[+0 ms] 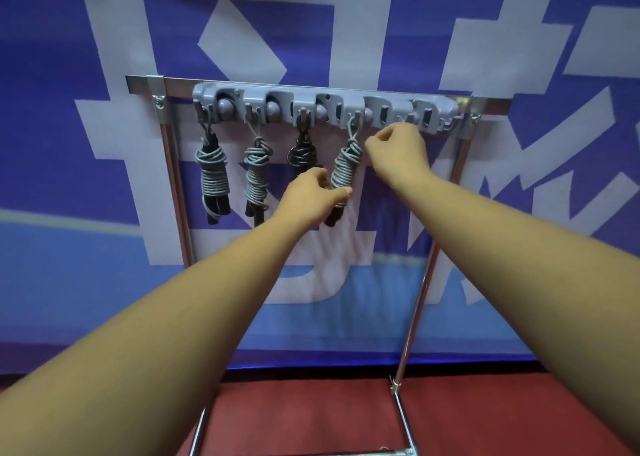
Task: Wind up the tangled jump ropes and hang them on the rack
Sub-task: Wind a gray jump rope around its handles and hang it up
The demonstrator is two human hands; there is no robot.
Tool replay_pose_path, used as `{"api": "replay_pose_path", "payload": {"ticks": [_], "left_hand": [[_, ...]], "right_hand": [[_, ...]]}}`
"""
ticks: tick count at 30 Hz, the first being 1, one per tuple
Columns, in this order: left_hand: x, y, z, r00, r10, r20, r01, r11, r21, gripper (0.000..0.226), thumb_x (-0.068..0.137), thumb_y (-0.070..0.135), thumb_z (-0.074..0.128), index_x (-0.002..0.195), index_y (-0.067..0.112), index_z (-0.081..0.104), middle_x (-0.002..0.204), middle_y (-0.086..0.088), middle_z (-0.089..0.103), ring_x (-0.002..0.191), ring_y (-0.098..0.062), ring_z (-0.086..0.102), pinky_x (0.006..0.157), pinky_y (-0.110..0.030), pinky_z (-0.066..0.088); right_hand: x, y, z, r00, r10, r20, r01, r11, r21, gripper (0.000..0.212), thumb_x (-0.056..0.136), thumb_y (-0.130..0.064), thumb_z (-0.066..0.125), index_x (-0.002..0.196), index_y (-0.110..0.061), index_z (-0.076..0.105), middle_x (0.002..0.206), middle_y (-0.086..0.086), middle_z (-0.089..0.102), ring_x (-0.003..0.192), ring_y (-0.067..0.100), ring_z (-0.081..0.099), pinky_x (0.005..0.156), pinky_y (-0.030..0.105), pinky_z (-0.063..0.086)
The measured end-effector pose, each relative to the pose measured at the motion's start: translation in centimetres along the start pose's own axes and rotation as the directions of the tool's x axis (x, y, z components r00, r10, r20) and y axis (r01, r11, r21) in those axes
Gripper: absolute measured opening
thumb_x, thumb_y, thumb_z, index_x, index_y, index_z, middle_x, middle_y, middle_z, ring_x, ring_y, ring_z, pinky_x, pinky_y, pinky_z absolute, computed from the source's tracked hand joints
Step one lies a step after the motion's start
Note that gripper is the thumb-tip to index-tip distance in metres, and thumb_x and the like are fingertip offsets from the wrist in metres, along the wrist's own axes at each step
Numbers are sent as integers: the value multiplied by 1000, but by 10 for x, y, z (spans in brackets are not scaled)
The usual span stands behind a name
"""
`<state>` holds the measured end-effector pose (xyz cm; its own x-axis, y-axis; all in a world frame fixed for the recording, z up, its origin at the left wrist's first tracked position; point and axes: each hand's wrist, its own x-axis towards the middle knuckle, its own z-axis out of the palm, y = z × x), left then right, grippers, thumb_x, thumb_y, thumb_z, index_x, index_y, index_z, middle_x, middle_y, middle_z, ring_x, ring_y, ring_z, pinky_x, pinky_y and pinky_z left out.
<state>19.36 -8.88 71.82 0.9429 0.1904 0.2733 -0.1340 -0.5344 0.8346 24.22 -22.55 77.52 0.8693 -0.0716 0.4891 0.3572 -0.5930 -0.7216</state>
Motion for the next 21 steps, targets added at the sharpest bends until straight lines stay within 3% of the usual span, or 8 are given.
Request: {"api": "replay_pose_path", "payload": {"ticks": [3,6,8,12,16,21], "left_hand": [[-22,-24,3,998,-37,43,33,996,84,57,88,44,71,135,14,54,116,-1,64,109,-22,63,95,-43,53],[-53,-51,6,989,-105,106,75,963,259,44,93,40,65,128,12,58,114,-5,66,101,-25,64,92,-41,53],[-77,-76,9,977,-171,131,106,910,400,43,95,44,59,127,14,57,118,-8,66,106,-28,61,94,-42,50],[-143,-145,22,931,-330,157,188,800,570,46,95,47,54,122,10,58,121,-17,65,116,-34,58,96,-41,48],[-203,-216,38,862,-468,197,261,741,618,40,92,47,55,107,11,65,114,-18,67,111,-35,61,91,-39,50],[-267,-303,67,765,-594,248,328,691,644,38,92,42,56,112,11,65,116,-20,66,108,-36,61,90,-37,51]], "right_hand": [[-46,30,1,993,-12,115,26,993,-118,25,88,-28,57,96,-6,66,94,8,64,86,25,56,70,29,37],[-94,68,17,962,22,272,43,972,-231,36,90,-35,56,112,-6,59,114,16,57,103,34,55,84,37,45],[-130,94,30,933,84,350,26,954,-299,41,91,-37,55,117,-5,56,121,18,52,110,38,52,92,43,46],[-214,145,63,878,174,445,-2,933,-361,47,92,-38,54,120,0,55,123,25,54,116,42,52,98,46,45],[-297,197,95,787,286,547,-26,901,-433,49,92,-40,54,124,-3,54,126,22,52,117,41,53,98,45,45],[-377,264,134,682,379,625,-46,876,-480,49,93,-38,53,124,-1,54,125,21,53,113,40,55,97,44,46]]}}
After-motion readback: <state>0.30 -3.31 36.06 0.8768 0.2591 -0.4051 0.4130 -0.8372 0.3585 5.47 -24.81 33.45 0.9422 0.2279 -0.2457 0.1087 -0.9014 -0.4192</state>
